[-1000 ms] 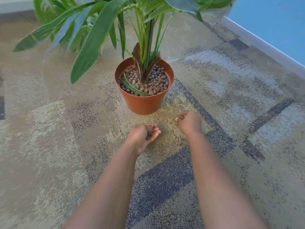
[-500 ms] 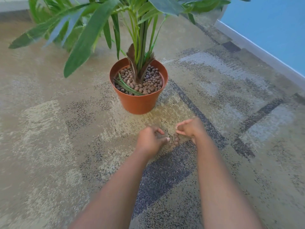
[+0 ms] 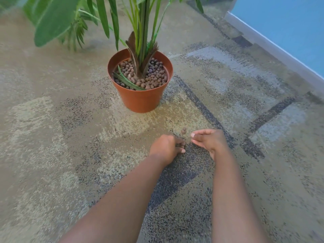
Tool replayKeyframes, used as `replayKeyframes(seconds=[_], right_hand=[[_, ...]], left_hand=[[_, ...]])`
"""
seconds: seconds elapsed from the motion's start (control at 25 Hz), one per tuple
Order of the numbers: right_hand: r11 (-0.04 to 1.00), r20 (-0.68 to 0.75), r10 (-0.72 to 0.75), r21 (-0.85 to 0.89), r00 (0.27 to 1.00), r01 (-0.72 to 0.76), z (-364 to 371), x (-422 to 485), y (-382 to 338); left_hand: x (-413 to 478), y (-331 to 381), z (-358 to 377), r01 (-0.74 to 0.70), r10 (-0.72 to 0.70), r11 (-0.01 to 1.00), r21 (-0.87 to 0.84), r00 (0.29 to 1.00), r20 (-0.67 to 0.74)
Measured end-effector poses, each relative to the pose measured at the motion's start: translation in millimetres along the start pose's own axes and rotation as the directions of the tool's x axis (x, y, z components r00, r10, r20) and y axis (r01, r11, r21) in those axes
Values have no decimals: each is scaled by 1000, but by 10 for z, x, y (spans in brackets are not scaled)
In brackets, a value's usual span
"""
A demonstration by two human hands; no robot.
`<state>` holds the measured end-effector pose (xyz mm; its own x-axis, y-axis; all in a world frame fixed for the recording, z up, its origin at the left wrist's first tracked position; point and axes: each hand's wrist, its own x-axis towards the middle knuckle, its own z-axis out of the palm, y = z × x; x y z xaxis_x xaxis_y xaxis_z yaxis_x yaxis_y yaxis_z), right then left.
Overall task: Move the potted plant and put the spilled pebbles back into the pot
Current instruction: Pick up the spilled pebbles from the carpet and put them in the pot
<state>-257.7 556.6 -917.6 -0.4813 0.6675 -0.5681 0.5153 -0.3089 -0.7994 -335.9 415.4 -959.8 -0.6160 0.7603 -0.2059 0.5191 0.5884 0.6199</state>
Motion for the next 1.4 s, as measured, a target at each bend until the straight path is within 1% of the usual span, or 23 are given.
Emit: replayKeyframes(seconds=[0.08, 0.16, 0.24, 0.36, 0.44, 0.48, 0.52, 0.56, 0.6, 0.64, 0.68, 0.72, 0.76, 0.8, 0.84, 0.92, 0.96, 1.04, 1.12, 1.16, 1.24, 1.28, 1.4], right_hand=[[1000, -22, 1, 21, 1000, -1, 7, -15, 10], [984, 11, 53, 171, 999, -54, -31, -44, 26], [923, 81, 109, 361, 991, -131, -91, -84, 50], [874, 140, 136, 449, 981, -185, -158, -134, 128], [837, 173, 145, 503, 974, -214, -183, -173, 181], [809, 192, 147, 542, 970, -229, -183, -201, 190], [777, 208, 141, 582, 968, -238, -170, -230, 179], [745, 216, 122, 625, 969, -233, -143, -254, 146], [720, 219, 91, 660, 972, -216, -96, -287, 72], [698, 217, 47, 691, 975, -187, -28, -321, -38], [682, 212, -17, 717, 977, -143, 67, -365, -190], [688, 196, -105, 722, 975, -72, 182, -414, -379], [708, 169, -200, 706, 965, 23, 310, -477, -596], [727, 134, -277, 677, 951, 116, 453, -535, -820], [736, 100, -323, 651, 941, 184, 607, -579, -1037], [795, 94, -376, 544, 922, 269, 895, -643, -1411], [836, 117, -370, 476, 922, 275, 998, -666, -1529], [879, 137, -326, 407, 936, 246, 1056, -671, -1565], [862, 68, -278, 457, 958, 218, 924, -659, -1348], [845, 19, -234, 499, 972, 194, 821, -654, -1166], [819, -57, -114, 559, 992, 126, 647, -633, -784], [814, -72, -61, 573, 995, 92, 587, -620, -627], [799, -113, 30, 600, 993, 44, 444, -559, -327]], left_hand=[[-11, 21, 2, -43, 44, 999, 28, 999, -22], [-53, 36, -4, -59, 60, 998, 20, 996, -62], [-88, 19, -22, -22, 20, 1000, -17, 994, -110], [-166, -42, -56, 19, -23, 999, -42, 994, -108], [-244, -57, -63, 58, -75, 989, -133, 989, -125], [-286, -41, -66, 115, -156, 959, -259, 977, -144], [-321, -21, -82, 193, -287, 871, -452, 947, -148], [-347, -12, -121, 259, -442, 699, -667, 890, -117], [-368, -8, -183, 283, -574, 463, -840, 818, -41], [-393, -2, -266, 263, -649, 222, -939, 758, 59], [-412, 7, -361, 220, -676, 17, -975, 722, 151], [-426, 18, -470, 173, -680, -137, -975, 699, 219], [-435, 27, -588, 130, -681, -240, -962, 684, 263], [-446, 43, -700, 93, -680, -309, -946, 675, 288], [-458, 60, -820, 55, -676, -355, -933, 675, 297], [-493, 96, -1070, -23, -658, -435, -900, 690, 301], [-512, 112, -1213, -65, -645, -479, -875, 703, 300], [-543, 123, -1517, -149, -609, -552, -820, 744, 275], [-518, 135, -1821, -221, -574, -592, -775, 791, 213], [-478, 156, -1971, -239, -557, -594, -768, 811, 179], [-315, 248, -2238, -219, -514, -545, -809, 850, 116], [-240, 318, -2345, -197, -485, -516, -834, 869, 95], [-118, 434, -2525, -115, -409, -420, -900, 910, 75]])
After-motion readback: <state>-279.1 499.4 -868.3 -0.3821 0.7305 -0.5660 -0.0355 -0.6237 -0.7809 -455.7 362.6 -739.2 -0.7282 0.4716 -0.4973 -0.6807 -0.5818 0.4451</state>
